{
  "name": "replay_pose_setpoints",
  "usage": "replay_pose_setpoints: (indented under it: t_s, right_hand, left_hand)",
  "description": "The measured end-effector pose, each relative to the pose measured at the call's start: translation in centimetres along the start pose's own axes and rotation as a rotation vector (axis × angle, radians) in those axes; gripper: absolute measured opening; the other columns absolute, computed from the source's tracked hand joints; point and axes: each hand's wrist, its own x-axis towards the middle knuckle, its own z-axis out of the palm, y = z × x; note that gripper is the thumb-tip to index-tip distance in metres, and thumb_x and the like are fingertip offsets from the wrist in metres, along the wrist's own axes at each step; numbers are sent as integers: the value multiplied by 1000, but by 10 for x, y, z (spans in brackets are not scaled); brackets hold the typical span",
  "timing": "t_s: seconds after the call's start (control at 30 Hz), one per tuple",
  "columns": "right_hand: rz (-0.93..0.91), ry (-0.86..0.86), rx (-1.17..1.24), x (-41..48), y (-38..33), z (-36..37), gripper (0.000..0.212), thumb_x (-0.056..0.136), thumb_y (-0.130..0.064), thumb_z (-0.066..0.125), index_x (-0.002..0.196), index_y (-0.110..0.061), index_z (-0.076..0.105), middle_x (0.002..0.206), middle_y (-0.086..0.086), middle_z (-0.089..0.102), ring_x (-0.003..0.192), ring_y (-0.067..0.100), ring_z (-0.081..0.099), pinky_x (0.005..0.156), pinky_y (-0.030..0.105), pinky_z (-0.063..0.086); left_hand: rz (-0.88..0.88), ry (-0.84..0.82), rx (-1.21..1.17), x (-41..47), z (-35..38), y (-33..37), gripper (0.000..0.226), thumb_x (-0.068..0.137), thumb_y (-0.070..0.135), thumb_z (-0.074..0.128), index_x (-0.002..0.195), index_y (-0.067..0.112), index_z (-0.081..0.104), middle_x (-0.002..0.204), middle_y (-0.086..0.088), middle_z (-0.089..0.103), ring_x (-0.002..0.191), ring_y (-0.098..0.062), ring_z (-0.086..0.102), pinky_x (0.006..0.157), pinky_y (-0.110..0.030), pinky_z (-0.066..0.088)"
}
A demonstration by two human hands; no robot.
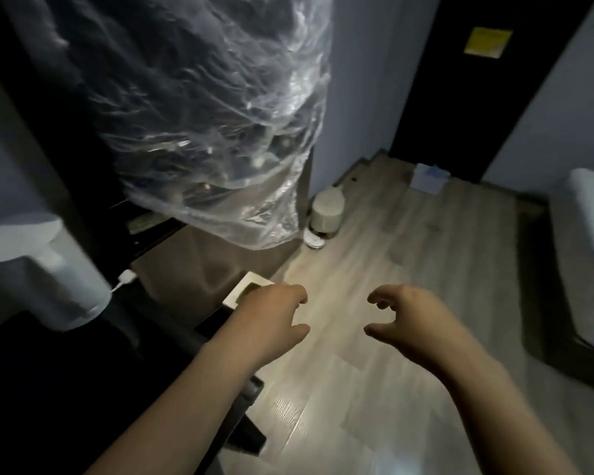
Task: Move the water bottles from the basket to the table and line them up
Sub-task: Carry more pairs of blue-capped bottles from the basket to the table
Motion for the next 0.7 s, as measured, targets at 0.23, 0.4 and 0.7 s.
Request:
replay_pose_setpoints:
  t_s: [0.23, 0.4, 0.7]
  right_hand:
    - [249, 58, 4, 33, 54, -25, 49, 81, -37, 69, 128, -28, 55, 122, -8, 62, 108, 8, 59, 84, 22, 48]
    - [340, 74, 60, 56, 85, -33, 50, 81, -37, 70, 128, -27, 57, 122, -7, 63, 104, 10, 61, 78, 19, 45]
    - [436, 112, 107, 120, 173, -59, 53, 81, -36, 70, 131, -27, 55, 126, -7, 61, 111, 9, 59, 88, 23, 48]
  left_hand:
    - [228, -67, 11, 110, 7, 27, 39, 85, 37, 59, 121, 26, 52, 118, 7, 59, 108, -15, 55, 88, -30, 45]
    - [346, -114, 0, 170, 20, 53, 40, 85, 36, 59, 123, 25, 52, 119, 7, 59, 109, -15, 55, 86, -27, 42]
    - [430, -176, 30, 275, 48, 117, 38, 86, 35, 58, 121, 23, 53, 121, 7, 59, 112, -14, 55, 90, -30, 46]
